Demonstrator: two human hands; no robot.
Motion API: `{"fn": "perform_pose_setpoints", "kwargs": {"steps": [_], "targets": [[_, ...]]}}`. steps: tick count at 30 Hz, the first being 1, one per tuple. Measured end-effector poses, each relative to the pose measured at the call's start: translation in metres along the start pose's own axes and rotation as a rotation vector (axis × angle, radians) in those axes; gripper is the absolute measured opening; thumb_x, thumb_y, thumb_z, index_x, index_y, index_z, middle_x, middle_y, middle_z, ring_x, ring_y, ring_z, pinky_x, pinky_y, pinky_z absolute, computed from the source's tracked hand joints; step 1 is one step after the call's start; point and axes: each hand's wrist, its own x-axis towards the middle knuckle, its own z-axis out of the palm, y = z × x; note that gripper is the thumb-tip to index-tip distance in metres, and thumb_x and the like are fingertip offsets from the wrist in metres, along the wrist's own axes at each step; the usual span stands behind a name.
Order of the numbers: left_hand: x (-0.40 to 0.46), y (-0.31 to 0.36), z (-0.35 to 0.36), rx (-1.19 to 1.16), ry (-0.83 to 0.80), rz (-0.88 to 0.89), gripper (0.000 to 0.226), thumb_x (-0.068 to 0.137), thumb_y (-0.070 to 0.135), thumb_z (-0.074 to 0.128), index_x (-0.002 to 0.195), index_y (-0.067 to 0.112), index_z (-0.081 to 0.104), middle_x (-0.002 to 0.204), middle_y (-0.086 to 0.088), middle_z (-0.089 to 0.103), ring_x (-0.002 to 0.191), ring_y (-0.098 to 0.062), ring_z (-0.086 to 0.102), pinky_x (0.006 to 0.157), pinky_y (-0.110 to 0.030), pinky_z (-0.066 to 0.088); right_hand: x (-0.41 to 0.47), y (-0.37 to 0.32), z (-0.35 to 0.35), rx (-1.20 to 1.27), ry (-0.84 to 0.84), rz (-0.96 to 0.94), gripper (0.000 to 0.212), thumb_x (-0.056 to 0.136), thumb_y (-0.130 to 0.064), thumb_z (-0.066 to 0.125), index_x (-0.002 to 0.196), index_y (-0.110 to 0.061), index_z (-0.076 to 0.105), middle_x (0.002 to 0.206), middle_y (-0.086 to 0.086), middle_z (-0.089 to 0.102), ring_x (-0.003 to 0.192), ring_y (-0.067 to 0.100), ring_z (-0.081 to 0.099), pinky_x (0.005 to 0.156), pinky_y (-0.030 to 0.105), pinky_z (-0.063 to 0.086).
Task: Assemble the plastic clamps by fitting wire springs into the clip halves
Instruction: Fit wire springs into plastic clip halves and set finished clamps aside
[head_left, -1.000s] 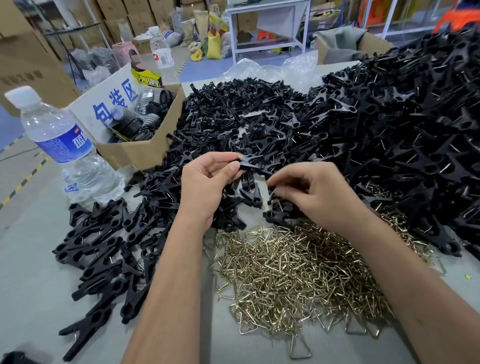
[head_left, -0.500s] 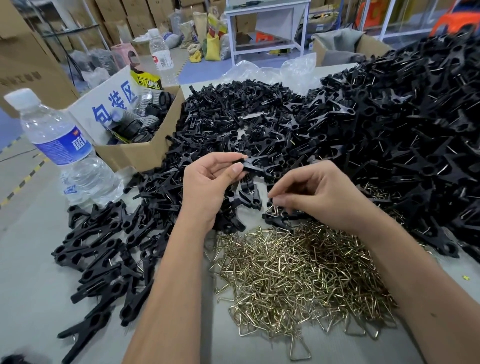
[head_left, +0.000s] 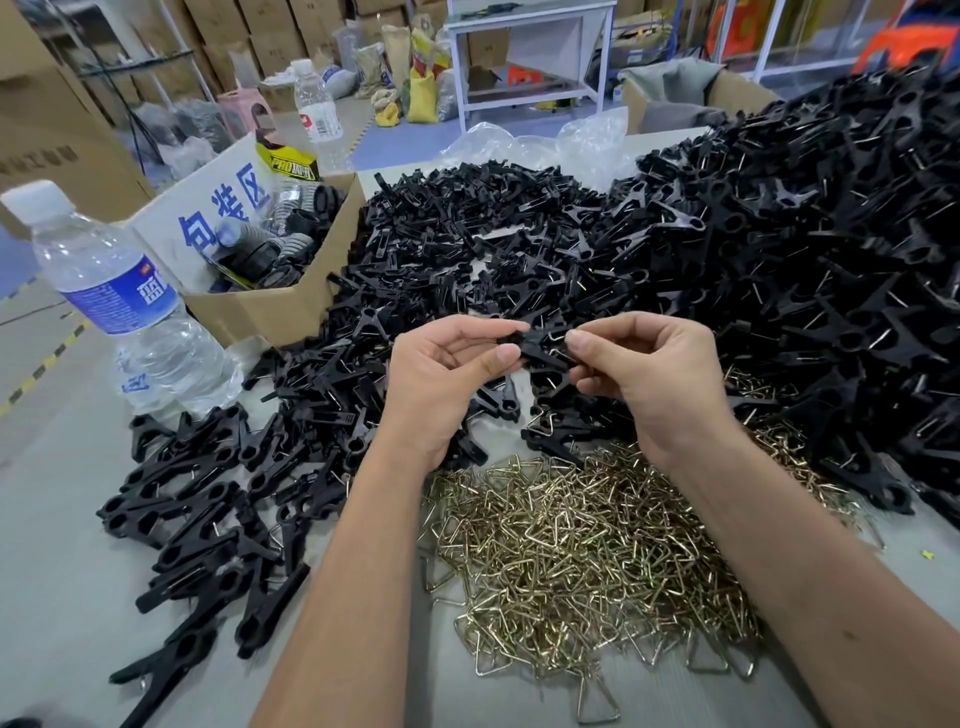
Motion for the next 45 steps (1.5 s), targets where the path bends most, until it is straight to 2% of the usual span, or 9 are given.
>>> {"fn": "perform_pose_setpoints", "kwargs": {"steps": [10, 14, 25, 31, 36, 45], "targets": [[-0.0010, -0.0018, 0.0056, -0.027, 0.014, -0.032, 0.022, 0.079, 0.000, 0.082, 0.100, 0.008, 0.079, 0.106, -0.015, 0.079, 0.097, -0.025, 0.077, 0.081, -0.028, 0.061, 0.0004, 0.0006, -0.0008, -0.029, 0.040, 0.024, 0.008, 0.084, -0.001, 0.083, 0.081, -0.005, 0.077, 0.073, 0.010, 0.076, 0.059, 0.016, 0.070, 0.054, 0.022, 0.054], [-0.0016, -0.0011, 0.0073, -0.034, 0.005, -0.032, 0.025, 0.077, 0.007, 0.084, 0.101, 0.006, 0.079, 0.105, -0.016, 0.078, 0.096, -0.025, 0.077, 0.080, -0.028, 0.061, -0.0001, -0.0009, -0.0009, -0.038, 0.035, 0.024, 0.010, 0.084, 0.000, 0.082, 0.079, -0.006, 0.076, 0.072, 0.010, 0.075, 0.058, 0.016, 0.069, 0.053, 0.022, 0.054], [-0.0018, 0.0006, 0.0068, -0.076, 0.026, -0.047, 0.020, 0.078, 0.006, 0.082, 0.096, 0.015, 0.082, 0.106, -0.015, 0.079, 0.096, -0.023, 0.077, 0.081, -0.028, 0.061, 0.0024, -0.0007, -0.0038, -0.003, 0.028, 0.053, 0.009, 0.085, 0.000, 0.081, 0.081, -0.007, 0.077, 0.074, 0.010, 0.076, 0.061, 0.015, 0.069, 0.056, 0.021, 0.054], [-0.0020, 0.0018, 0.0080, -0.094, 0.032, -0.069, 0.020, 0.077, 0.003, 0.081, 0.096, 0.011, 0.081, 0.106, -0.017, 0.078, 0.095, -0.024, 0.077, 0.080, -0.027, 0.061, 0.0032, 0.0009, -0.0025, 0.013, 0.031, 0.060, 0.010, 0.085, 0.001, 0.081, 0.078, -0.007, 0.077, 0.073, 0.010, 0.075, 0.060, 0.016, 0.070, 0.057, 0.021, 0.055], [-0.0025, 0.0015, 0.0101, -0.038, 0.024, -0.075, 0.028, 0.076, 0.001, 0.081, 0.103, 0.000, 0.076, 0.102, -0.017, 0.078, 0.092, -0.024, 0.077, 0.078, -0.027, 0.061, 0.0024, 0.0014, -0.0021, 0.004, 0.041, 0.065, 0.010, 0.083, 0.000, 0.083, 0.078, -0.006, 0.076, 0.069, 0.007, 0.074, 0.056, 0.014, 0.068, 0.053, 0.020, 0.053], [-0.0029, 0.0021, 0.0112, -0.013, 0.026, -0.073, 0.027, 0.076, 0.003, 0.082, 0.102, 0.000, 0.076, 0.103, -0.015, 0.079, 0.091, -0.023, 0.077, 0.078, -0.027, 0.061, 0.0035, 0.0019, -0.0030, -0.055, 0.054, 0.039, 0.012, 0.082, 0.001, 0.083, 0.076, -0.006, 0.075, 0.067, 0.007, 0.071, 0.053, 0.012, 0.062, 0.050, 0.020, 0.048]]}}
